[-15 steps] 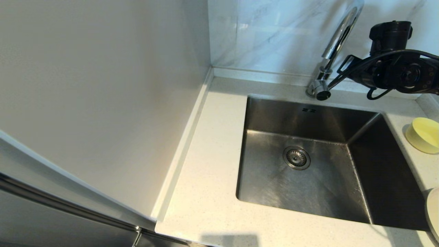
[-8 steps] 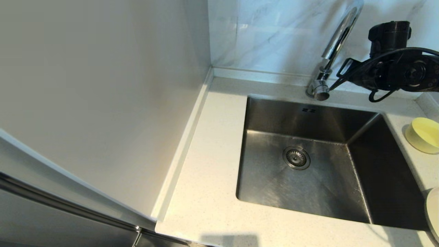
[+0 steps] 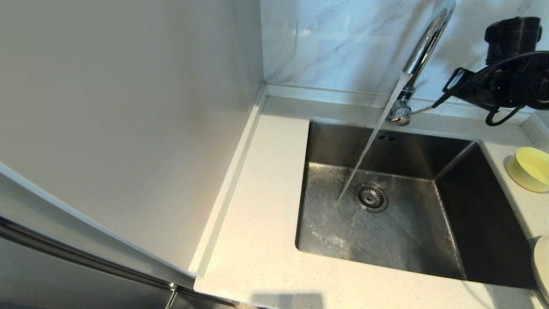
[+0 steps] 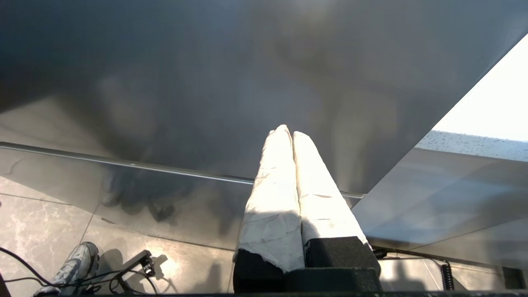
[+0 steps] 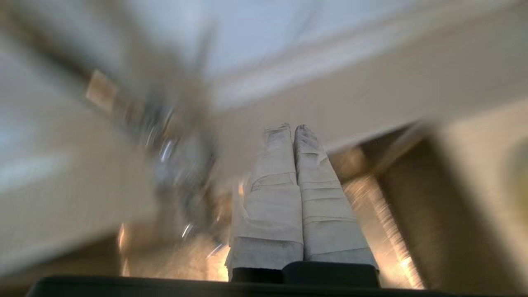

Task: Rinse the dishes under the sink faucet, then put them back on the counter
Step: Turn on the faucet, then pick up the bowl

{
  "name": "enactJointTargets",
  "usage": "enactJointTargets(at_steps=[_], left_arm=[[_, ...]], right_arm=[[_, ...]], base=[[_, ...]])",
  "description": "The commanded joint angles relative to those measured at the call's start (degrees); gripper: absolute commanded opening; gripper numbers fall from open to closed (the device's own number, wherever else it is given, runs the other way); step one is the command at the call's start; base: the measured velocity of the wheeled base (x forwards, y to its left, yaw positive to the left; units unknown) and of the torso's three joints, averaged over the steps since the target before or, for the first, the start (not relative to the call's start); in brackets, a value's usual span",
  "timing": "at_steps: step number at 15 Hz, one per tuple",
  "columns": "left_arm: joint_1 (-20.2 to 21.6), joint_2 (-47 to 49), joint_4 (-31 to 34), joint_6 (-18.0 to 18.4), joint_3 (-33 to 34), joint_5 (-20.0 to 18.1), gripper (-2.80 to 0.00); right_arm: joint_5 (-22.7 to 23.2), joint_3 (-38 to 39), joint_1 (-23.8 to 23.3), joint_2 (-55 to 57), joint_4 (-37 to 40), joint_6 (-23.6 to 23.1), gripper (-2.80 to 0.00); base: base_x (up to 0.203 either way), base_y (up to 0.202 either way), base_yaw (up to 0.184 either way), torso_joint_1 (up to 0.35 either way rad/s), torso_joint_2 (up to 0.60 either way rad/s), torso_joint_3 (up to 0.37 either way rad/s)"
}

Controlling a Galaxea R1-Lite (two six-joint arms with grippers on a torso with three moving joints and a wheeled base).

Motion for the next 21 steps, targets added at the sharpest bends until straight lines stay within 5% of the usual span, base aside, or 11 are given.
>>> enactJointTargets(at_steps=[1,5,7,10,15,16,17,21], left_arm=[[0.01,0.0,0.0,0.0,0.0,0.0,-2.8],[0.01,0.0,0.0,0.0,0.0,-0.06,-2.8],[0.01,0.0,0.0,0.0,0.0,-0.03,-2.8],[0.01,0.0,0.0,0.0,0.0,0.02,-2.8],[0.01,0.0,0.0,0.0,0.0,0.02,-2.8],[0.01,0.0,0.0,0.0,0.0,0.02,-2.8],[0.01,0.0,0.0,0.0,0.0,0.02,-2.8],[0.01,0.0,0.0,0.0,0.0,-0.04,-2.8]], right_arm=[[-0.52,-0.25,-2.1,-4.5,-0.08,-0.5,-2.8],[3.3,9.32,-10.61,-14.53,1.52,-15.09,-2.8],[7.98,13.62,-13.72,-19.87,8.88,-19.13,-2.8],[15.57,18.39,-17.06,-23.21,17.32,-20.78,-2.8],[16.34,25.92,-17.58,-22.37,17.71,-20.77,-2.8],[16.3,26.4,-17.58,-21.71,17.61,-20.71,-1.0],[16.35,26.72,-17.58,-20.99,16.48,-20.71,0.0],[15.9,27.21,-17.74,-16.68,9.59,-21.85,0.0]], base=[[0.0,0.0,0.0,0.0,0.0,0.0],[0.0,0.0,0.0,0.0,0.0,0.0],[0.0,0.0,0.0,0.0,0.0,0.0],[0.0,0.0,0.0,0.0,0.0,0.0],[0.0,0.0,0.0,0.0,0.0,0.0],[0.0,0.0,0.0,0.0,0.0,0.0],[0.0,0.0,0.0,0.0,0.0,0.0],[0.0,0.0,0.0,0.0,0.0,0.0]])
